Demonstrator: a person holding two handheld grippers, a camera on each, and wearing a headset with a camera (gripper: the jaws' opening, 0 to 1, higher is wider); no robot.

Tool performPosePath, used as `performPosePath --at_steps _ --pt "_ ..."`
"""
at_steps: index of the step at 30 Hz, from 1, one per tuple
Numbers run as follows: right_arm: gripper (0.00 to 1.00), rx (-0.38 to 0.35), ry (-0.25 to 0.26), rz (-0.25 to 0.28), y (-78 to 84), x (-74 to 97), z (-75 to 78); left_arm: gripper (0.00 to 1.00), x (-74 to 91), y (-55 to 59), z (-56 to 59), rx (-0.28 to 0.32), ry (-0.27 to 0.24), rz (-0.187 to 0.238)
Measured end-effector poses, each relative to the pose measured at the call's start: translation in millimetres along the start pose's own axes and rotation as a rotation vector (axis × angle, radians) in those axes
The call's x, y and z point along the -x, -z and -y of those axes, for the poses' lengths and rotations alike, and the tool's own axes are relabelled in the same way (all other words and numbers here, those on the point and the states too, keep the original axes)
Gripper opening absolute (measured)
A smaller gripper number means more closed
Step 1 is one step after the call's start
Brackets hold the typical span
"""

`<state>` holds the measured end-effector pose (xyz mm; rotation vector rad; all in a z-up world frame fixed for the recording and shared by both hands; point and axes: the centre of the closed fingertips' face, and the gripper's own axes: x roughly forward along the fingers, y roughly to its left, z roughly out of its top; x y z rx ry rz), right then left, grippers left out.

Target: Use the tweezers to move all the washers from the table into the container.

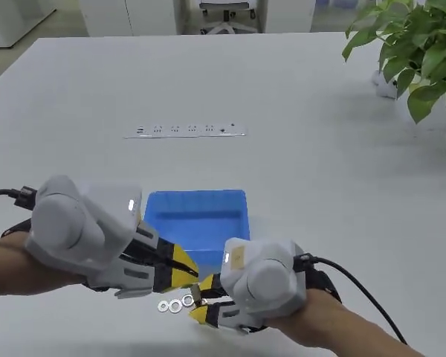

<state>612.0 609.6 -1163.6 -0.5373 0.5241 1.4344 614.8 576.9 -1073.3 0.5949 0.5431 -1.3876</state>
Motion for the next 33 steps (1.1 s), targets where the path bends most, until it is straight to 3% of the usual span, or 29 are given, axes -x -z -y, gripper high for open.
performPosePath --at_steps 17,33 --pt "0.14 -0.046 0.032 0.030 -5.7 7.2 4.0 0.05 -0.9 -1.3 -1.0 0.035 0.021 0.022" --pt "0.11 -0.075 0.021 0.025 -4.9 8.0 2.4 0.05 -2.1 -1.3 0.5 0.035 0.031 0.023"
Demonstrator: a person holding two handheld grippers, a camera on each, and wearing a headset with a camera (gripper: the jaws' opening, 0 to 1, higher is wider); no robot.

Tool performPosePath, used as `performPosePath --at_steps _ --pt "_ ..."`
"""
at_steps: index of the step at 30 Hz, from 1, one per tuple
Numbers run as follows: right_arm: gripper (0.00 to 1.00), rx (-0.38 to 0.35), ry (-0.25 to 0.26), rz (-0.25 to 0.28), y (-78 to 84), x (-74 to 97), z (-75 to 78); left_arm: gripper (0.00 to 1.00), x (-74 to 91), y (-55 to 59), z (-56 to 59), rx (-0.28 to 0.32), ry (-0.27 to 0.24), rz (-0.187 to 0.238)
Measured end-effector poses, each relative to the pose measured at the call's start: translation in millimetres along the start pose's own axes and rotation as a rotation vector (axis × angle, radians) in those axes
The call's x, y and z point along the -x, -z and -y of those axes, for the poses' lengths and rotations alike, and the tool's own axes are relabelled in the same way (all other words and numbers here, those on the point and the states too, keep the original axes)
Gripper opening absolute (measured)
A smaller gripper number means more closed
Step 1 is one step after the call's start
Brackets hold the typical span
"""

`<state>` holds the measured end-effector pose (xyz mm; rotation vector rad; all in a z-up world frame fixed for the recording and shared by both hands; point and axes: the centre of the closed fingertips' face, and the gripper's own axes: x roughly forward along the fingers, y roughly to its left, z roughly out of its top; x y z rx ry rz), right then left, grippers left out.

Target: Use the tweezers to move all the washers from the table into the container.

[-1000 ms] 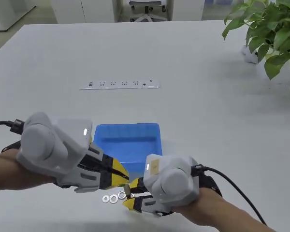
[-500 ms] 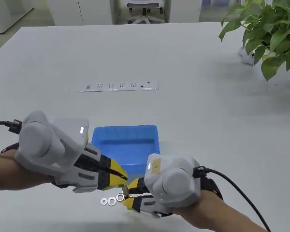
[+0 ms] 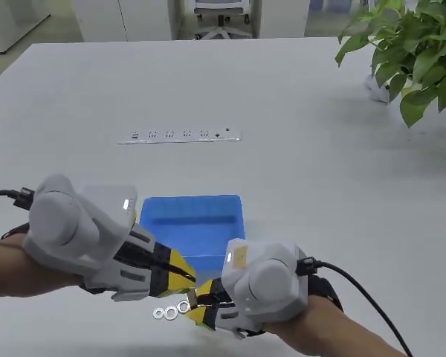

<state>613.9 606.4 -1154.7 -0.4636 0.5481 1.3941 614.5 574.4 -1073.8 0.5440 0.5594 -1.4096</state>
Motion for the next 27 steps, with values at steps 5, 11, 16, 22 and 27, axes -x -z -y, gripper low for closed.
performPosePath --at_steps 5,11,16,22,27 --pt "0.11 -0.001 0.000 -0.001 -0.3 0.1 -0.5 0.05 0.3 0.3 0.6 -0.006 0.002 -0.007" --pt "0.11 0.000 -0.005 -0.003 -0.7 1.0 -3.2 0.05 0.4 -1.1 3.9 -0.022 0.005 -0.022" --pt "0.10 0.007 -0.002 -0.003 -4.5 3.9 -5.3 0.05 4.1 -4.1 6.2 -0.034 0.011 -0.034" --pt "0.10 0.017 0.005 0.004 -12.2 9.6 -5.1 0.05 11.8 -10.8 6.1 -0.040 0.015 -0.034" --pt "0.10 0.017 -0.001 0.005 -20.4 15.4 -7.3 0.05 18.4 -17.1 7.8 -0.036 0.025 -0.039"
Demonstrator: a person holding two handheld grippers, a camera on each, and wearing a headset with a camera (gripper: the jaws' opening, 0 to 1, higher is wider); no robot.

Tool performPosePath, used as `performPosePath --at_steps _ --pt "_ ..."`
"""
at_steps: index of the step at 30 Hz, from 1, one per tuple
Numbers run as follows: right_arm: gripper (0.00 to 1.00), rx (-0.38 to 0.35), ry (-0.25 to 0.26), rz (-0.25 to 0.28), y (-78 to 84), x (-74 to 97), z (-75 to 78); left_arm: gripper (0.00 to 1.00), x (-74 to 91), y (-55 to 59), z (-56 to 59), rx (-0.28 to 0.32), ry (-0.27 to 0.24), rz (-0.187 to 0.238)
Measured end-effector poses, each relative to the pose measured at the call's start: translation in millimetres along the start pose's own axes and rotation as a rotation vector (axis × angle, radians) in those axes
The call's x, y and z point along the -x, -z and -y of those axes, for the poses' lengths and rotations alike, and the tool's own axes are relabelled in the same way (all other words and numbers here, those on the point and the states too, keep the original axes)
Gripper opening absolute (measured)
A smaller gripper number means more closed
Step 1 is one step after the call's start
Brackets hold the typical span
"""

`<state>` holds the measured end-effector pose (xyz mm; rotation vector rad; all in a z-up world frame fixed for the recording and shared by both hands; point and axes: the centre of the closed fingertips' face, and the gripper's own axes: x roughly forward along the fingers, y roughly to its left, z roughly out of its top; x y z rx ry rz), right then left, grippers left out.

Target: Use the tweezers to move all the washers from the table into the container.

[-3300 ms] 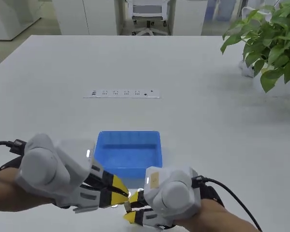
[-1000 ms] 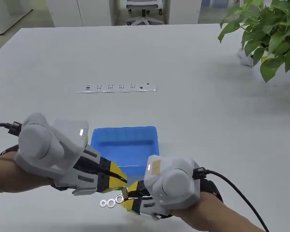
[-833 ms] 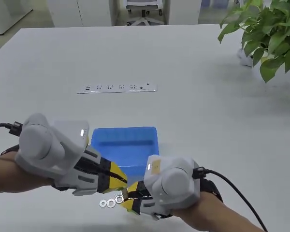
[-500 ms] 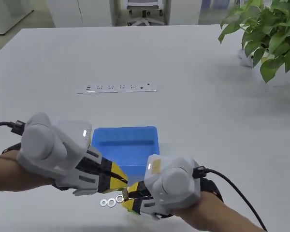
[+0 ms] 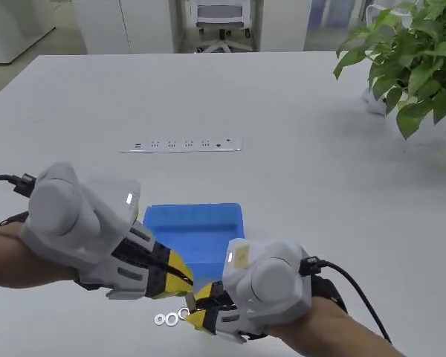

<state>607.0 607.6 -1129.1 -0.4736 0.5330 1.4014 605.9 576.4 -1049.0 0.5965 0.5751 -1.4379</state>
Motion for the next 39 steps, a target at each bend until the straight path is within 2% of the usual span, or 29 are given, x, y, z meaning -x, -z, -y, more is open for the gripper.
performPosePath --at_steps 9,21,31,39 --pt "0.10 0.008 0.019 0.021 -14.9 10.8 1.8 0.05 12.3 -13.2 -0.8 -0.009 0.002 0.006" --pt "0.10 0.017 0.056 0.036 -36.1 23.6 15.1 0.05 27.0 -31.4 -12.5 -0.026 -0.007 0.012" --pt "0.10 0.029 0.085 0.050 -50.8 34.3 38.7 0.05 35.4 -47.2 -32.0 -0.045 -0.024 0.024" --pt "0.10 0.014 0.102 0.077 -56.8 37.2 57.8 0.05 37.3 -52.4 -51.0 -0.062 -0.039 0.022"
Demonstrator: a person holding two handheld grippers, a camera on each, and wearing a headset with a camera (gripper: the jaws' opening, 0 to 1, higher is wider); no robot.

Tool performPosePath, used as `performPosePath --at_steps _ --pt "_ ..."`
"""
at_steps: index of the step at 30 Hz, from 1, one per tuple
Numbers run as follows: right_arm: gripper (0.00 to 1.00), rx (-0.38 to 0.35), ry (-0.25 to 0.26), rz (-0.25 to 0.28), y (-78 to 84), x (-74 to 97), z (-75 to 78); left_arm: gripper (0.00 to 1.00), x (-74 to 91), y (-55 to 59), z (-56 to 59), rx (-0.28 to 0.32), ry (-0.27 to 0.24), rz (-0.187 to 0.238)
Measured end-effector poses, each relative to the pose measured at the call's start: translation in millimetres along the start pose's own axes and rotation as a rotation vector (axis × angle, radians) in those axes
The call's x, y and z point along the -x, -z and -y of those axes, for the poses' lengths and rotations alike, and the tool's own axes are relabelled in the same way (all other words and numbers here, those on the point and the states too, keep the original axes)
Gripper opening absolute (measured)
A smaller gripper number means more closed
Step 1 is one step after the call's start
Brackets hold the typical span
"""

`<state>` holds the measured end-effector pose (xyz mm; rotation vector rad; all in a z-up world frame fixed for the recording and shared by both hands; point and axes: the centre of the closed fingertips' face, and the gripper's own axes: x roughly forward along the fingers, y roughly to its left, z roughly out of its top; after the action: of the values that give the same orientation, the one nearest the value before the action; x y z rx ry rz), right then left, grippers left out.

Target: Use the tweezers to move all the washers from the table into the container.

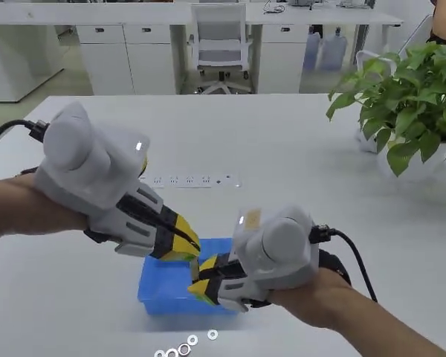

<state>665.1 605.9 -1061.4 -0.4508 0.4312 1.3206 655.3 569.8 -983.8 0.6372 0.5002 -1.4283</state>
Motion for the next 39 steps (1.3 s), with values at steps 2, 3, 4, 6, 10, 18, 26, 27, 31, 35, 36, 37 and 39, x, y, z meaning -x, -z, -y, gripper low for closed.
performPosePath --at_steps 2,3,4,6,10,18,26,27,31,35,36,37,39 --pt "0.10 0.002 0.007 -0.001 0.1 -0.2 6.1 0.05 -1.4 -0.7 -4.9 -0.004 -0.001 0.001" --pt "0.10 0.000 0.009 0.001 0.3 -0.2 10.0 0.05 -2.4 -1.4 -8.1 -0.007 -0.001 0.002" --pt "0.10 -0.002 0.011 0.002 0.5 -0.5 12.5 0.05 -3.3 -1.5 -10.3 -0.010 -0.002 0.001" --pt "0.10 0.001 0.011 -0.003 2.0 -1.3 17.9 0.05 -5.6 -1.1 -15.4 -0.015 -0.003 -0.001" --pt "0.11 0.001 0.013 -0.003 5.3 -3.4 28.6 0.05 -10.0 1.0 -25.6 -0.019 -0.012 -0.001" --pt "0.11 -0.011 0.019 -0.001 16.4 -15.0 47.0 0.05 -21.2 12.5 -43.1 -0.012 -0.042 -0.008" --pt "0.11 -0.058 0.014 0.008 26.1 -27.7 60.0 0.05 -31.3 24.8 -56.0 0.001 -0.056 -0.021" --pt "0.11 -0.070 0.018 0.005 28.5 -29.7 62.3 0.05 -32.7 26.3 -56.9 0.002 -0.057 -0.023" --pt "0.11 -0.077 0.023 -0.012 36.2 -36.6 67.6 0.05 -40.3 34.7 -62.1 0.014 -0.060 -0.029" --pt "0.11 -0.085 0.011 -0.030 44.4 -43.3 67.7 0.05 -46.9 42.8 -63.9 0.024 -0.051 -0.038" --pt "0.11 -0.087 0.007 -0.032 45.8 -44.7 67.6 0.05 -48.1 44.3 -64.4 0.026 -0.051 -0.039" --pt "0.11 -0.085 0.006 -0.039 48.5 -46.6 68.3 0.05 -49.6 47.0 -65.0 0.030 -0.049 -0.043" --pt "0.11 -0.086 0.000 -0.045 52.0 -49.7 68.5 0.05 -51.6 50.6 -66.2 0.039 -0.046 -0.044"
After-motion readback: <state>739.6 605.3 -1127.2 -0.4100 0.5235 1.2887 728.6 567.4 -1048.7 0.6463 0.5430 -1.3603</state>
